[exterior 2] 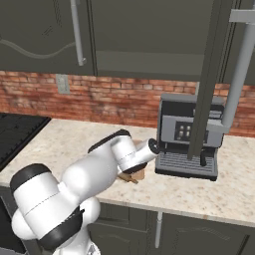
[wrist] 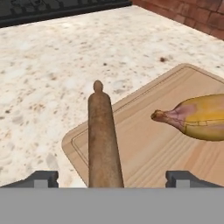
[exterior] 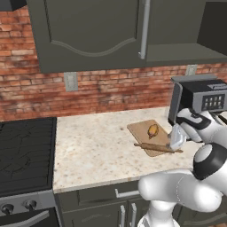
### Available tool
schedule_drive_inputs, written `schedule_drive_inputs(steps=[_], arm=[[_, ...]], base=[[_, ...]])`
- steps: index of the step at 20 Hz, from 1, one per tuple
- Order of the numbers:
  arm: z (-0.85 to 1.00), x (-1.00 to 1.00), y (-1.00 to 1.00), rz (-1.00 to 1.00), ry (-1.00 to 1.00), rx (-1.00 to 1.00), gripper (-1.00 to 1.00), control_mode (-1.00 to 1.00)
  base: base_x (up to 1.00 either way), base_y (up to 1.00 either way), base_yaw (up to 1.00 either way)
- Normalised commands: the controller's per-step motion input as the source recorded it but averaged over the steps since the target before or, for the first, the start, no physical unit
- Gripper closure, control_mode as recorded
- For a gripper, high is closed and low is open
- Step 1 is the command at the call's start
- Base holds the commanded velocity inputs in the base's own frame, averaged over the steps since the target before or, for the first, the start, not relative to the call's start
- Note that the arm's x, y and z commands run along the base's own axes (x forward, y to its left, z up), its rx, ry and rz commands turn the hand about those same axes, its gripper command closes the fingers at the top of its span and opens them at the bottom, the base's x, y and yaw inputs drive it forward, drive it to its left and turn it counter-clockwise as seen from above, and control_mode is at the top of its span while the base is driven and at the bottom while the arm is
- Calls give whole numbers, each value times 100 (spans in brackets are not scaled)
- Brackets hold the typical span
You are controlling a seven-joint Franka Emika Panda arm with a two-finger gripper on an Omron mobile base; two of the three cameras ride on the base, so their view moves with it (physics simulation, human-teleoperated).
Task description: Open the cabinet, retrieve the rolling pin, and place it next to the meat on the cutting board to prepare for tenderizing.
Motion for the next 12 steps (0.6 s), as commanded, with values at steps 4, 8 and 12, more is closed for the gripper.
schedule_drive_inputs(steps=[4, 8, 12], arm=[[48, -2, 19, 0, -1, 0, -100, -100], [62, 0, 20, 0, 0, 0, -100, -100], [58, -10, 18, 0, 0, 0, -100, -100]], base=[[0, 0, 0], [0, 0, 0], [0, 0, 0]])
